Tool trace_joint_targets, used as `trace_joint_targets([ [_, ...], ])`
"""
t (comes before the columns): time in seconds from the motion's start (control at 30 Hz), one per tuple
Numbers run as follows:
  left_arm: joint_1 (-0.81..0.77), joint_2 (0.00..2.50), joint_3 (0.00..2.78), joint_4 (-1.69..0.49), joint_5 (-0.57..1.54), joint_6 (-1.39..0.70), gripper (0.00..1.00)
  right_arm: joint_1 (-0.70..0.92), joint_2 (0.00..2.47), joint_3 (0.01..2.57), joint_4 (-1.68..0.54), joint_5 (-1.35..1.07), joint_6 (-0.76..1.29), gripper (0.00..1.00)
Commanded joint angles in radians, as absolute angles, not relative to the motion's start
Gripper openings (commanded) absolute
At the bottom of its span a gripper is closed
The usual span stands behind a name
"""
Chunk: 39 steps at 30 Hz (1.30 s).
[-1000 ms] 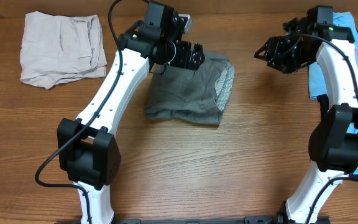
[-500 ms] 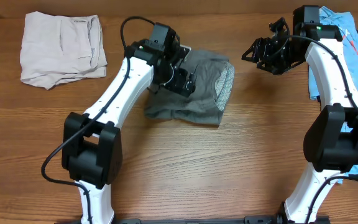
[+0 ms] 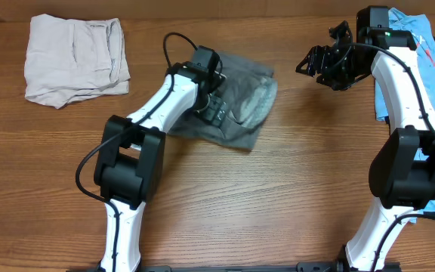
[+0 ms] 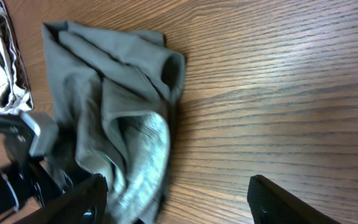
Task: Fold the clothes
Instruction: 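Fold the grey shorts' left end rightward over the middle with the left gripper, then lift the folded grey shorts with the left gripper and carry them left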
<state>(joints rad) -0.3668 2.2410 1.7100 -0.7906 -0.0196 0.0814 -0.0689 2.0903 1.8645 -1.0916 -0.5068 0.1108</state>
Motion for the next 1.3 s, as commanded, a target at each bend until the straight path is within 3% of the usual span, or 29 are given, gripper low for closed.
trace_joint_targets([
  [0.0,-0.256,2.315,1.698,-0.698,-0.294,0.100,1.00,-0.074,2.078,1.871,-1.086,-0.487,0.105,0.77],
  [0.1,-0.220,2.313,1.750,-0.664,-0.295,0.142,1.00,-0.074,2.078,1.871,-1.085,-0.487,0.104,0.77],
  [0.2,-0.219,2.292,1.892,-0.778,-0.289,0.157,1.00,-0.074,2.078,1.871,-1.081,-0.487,0.105,0.77],
  [0.4,-0.302,2.260,2.241,-1.030,-0.017,0.075,1.00,-0.074,2.078,1.871,-1.069,-0.487,0.105,0.80],
  [0.87,-0.402,2.394,2.244,-1.132,0.042,0.075,1.00,-0.184,2.078,1.871,-1.084,-0.446,0.104,0.95],
  [1.27,-0.409,2.482,2.233,-1.089,0.041,0.075,1.00,-0.237,2.078,1.871,-1.102,-0.446,0.100,0.95],
])
